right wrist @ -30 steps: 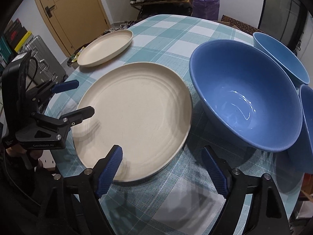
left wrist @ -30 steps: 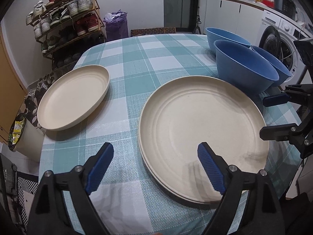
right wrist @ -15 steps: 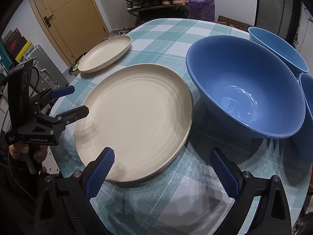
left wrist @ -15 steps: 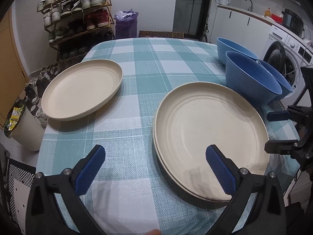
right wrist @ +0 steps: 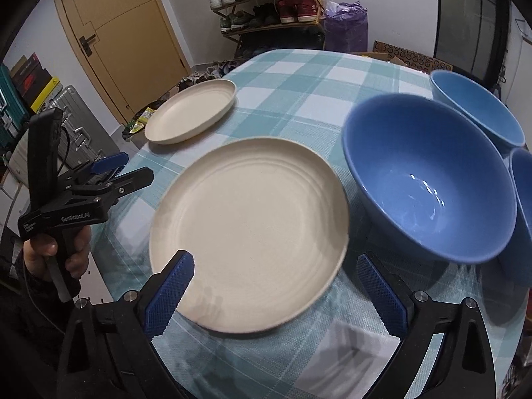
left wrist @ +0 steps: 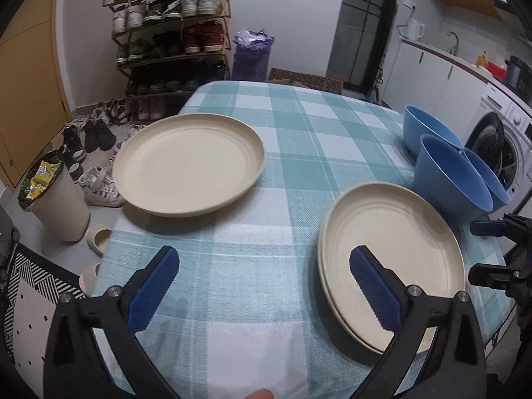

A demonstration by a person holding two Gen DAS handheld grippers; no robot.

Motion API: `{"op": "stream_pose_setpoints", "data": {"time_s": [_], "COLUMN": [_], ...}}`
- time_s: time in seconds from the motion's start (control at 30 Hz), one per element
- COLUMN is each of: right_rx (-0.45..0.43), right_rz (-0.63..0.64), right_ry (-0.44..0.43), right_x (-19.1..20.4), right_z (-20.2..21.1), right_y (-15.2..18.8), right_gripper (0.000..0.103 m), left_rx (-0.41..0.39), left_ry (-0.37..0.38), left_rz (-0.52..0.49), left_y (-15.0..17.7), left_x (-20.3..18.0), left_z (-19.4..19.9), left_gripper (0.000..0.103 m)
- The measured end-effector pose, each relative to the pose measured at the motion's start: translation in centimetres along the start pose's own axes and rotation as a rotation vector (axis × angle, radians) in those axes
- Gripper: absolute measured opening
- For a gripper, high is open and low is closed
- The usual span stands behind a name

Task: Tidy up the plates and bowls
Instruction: 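Move both tools over to the smaller cream plate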

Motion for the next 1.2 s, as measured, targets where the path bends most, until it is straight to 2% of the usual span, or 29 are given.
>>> {"op": "stream_pose_setpoints", "data": {"time_s": [0.37,0.53,0.67,0.93,1.2], "right_rx": [-0.053,-0.068,-0.049,-0.03,-0.026], "right_rz": [0.03,0.035,0.054,0.043,-0.036], "right_ry": [-0.047,-0.046,-0.016,-0.015,-0.021], "right_x": [3.8,5.1,5.8,6.7,6.7], "right_z": [0.0,-0.6,-1.9,-4.5,-7.5], "right_y": [-6.4,-9.2,-10.7,-13.2,-15.4], "right_gripper": [0.1,0.1,0.1,0.1,0.1], "left_rx": [-0.055,-0.085,-0.086,-0.059,-0.045], "left_ry": [-0.087,-0.179,-0.187,-0.182,-0.197], "left_rz": [0.113,0.131,0.155,0.187,0.233], "left_y": [-2.3,-3.5,-4.2,-4.7,-4.8], "left_x": [5.0,7.2,8.2,9.3,11.1], "left_z": [0.7,0.4,-0.3,-2.1,-3.1], "left_gripper": [0.103,0.103,0.103,0.103,0.103]}}
Point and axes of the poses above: each gripper's, at about its wrist camera, not at the fingertips, and z roughly against the way its jaws point, x to its left, y to its underside, the point moved 8 cm from there along -z, roughly the way its jaws point, and after that the axes turned 2 degrees about -y, right-handed, at the moved point
